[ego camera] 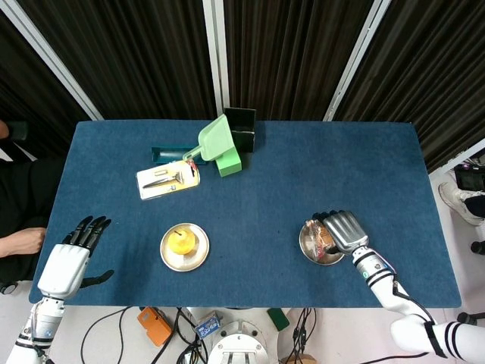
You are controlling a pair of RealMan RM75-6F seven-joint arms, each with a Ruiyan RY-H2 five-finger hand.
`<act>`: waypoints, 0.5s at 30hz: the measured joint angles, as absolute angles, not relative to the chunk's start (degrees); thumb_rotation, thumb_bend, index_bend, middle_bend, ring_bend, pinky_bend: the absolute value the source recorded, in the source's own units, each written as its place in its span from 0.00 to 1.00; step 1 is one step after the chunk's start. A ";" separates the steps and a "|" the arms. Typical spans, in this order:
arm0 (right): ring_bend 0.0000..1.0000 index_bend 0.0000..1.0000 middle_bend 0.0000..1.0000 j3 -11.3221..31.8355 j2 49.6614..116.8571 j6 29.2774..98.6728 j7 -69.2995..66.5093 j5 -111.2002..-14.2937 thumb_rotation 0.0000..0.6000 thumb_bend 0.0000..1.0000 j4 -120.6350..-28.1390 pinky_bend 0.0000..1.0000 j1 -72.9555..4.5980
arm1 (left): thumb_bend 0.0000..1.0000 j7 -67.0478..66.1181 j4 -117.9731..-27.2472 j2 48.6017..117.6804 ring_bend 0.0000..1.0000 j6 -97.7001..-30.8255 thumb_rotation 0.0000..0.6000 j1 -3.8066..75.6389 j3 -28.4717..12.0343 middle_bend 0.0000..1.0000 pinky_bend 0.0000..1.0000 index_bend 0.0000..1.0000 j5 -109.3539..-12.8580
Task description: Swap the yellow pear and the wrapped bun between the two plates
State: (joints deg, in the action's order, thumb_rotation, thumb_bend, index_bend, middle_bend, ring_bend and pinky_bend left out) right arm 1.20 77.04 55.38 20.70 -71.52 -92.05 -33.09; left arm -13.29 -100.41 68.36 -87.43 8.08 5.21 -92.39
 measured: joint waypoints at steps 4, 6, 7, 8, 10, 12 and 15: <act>0.00 0.00 0.00 0.44 75.06 52.13 19.22 -71.82 1.00 0.14 -92.27 0.22 -33.80 | 0.01 -12.84 -100.30 68.25 0.06 -87.10 1.00 7.81 5.14 0.07 0.30 0.09 -92.48; 0.00 0.00 0.00 0.04 73.63 51.28 18.59 -71.91 1.00 0.11 -93.22 0.19 -33.96 | 0.01 -12.47 -100.30 67.92 0.06 -87.08 1.00 7.61 5.21 0.06 0.30 0.09 -92.84; 0.00 0.00 0.00 -0.17 72.96 51.04 18.37 -72.01 1.00 0.10 -93.79 0.16 -33.97 | 0.01 -12.32 -100.31 67.74 0.06 -87.18 1.00 7.50 5.25 0.06 0.30 0.09 -93.07; 0.00 0.00 0.00 -0.40 72.27 50.91 18.11 -72.21 1.00 0.09 -94.45 0.15 -33.93 | 0.01 -12.05 -100.33 67.46 0.05 -87.43 1.00 7.32 5.34 0.06 0.30 0.09 -93.46; 0.00 0.00 0.00 -1.02 70.68 51.18 17.21 -73.46 1.00 0.07 -96.00 0.10 -33.51 | 0.01 -11.31 -100.37 66.97 0.05 -87.93 1.00 6.97 5.58 0.05 0.30 0.09 -94.10; 0.00 0.00 0.00 -1.71 69.21 52.85 16.14 -75.88 0.99 0.07 -97.34 0.03 -32.49 | 0.02 -9.94 -100.33 66.16 0.02 -88.58 1.00 6.43 6.12 0.03 0.27 0.09 -94.96; 0.00 0.00 0.00 -2.94 67.43 58.41 15.51 -80.23 0.97 0.07 -98.43 0.00 -29.80 | 0.04 -6.94 -100.00 64.53 0.00 -89.74 1.00 5.19 7.47 0.00 0.19 0.09 -96.05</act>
